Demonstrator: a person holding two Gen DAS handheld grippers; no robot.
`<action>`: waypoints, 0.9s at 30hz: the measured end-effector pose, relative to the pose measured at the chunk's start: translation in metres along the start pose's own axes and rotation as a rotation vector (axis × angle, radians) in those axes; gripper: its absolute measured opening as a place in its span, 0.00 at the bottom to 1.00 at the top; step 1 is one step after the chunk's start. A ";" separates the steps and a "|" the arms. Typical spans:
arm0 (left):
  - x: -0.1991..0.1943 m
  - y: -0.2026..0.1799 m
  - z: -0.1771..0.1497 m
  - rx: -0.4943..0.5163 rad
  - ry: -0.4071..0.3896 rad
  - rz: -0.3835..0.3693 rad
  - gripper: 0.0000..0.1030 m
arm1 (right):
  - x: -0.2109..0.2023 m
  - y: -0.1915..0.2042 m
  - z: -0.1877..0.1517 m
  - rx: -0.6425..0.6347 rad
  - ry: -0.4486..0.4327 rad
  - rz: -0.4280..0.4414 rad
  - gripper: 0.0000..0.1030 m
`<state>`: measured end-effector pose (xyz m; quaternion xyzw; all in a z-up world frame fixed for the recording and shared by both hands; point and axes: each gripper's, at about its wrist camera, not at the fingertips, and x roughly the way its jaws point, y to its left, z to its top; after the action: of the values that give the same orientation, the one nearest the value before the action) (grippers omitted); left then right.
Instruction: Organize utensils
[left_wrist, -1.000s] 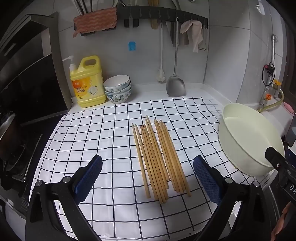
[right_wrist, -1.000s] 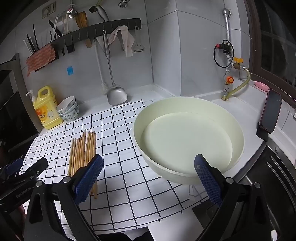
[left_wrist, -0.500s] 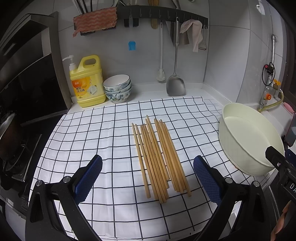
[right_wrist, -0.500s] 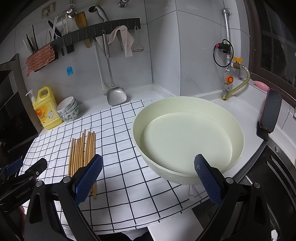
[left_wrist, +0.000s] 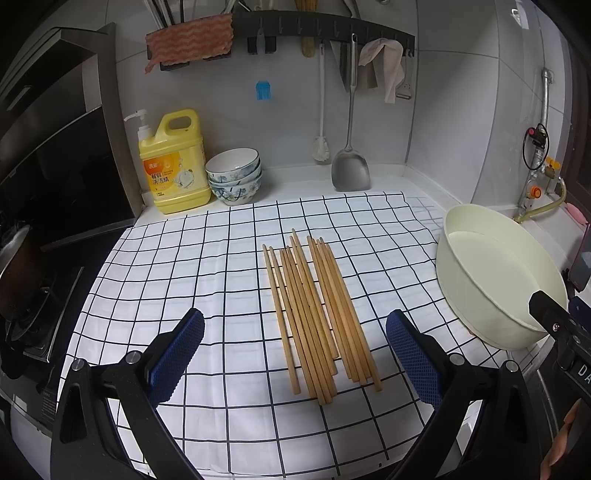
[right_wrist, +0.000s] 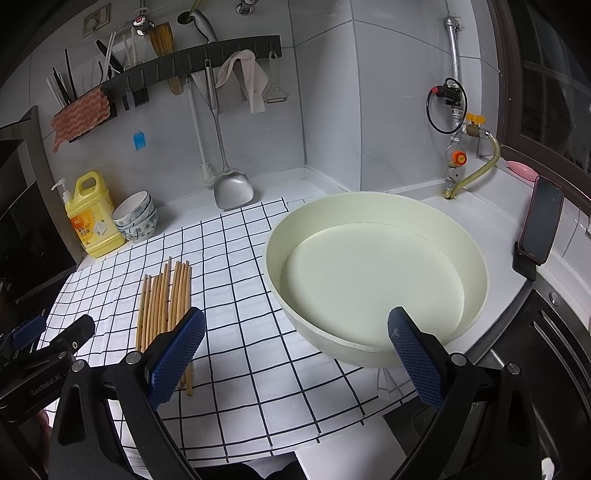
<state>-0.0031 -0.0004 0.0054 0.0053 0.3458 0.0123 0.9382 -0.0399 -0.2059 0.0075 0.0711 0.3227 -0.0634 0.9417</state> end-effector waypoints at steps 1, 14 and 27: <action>0.000 0.000 0.000 -0.001 0.000 0.000 0.94 | 0.000 0.000 0.000 0.000 0.000 0.000 0.92; 0.000 0.001 -0.001 0.001 0.000 0.001 0.94 | 0.000 0.000 0.000 0.001 0.001 0.000 0.92; 0.000 0.000 0.000 0.001 0.001 0.001 0.94 | 0.000 0.002 0.000 -0.001 -0.001 -0.002 0.92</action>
<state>-0.0037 -0.0003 0.0053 0.0061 0.3465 0.0125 0.9379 -0.0397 -0.2039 0.0082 0.0702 0.3222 -0.0643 0.9419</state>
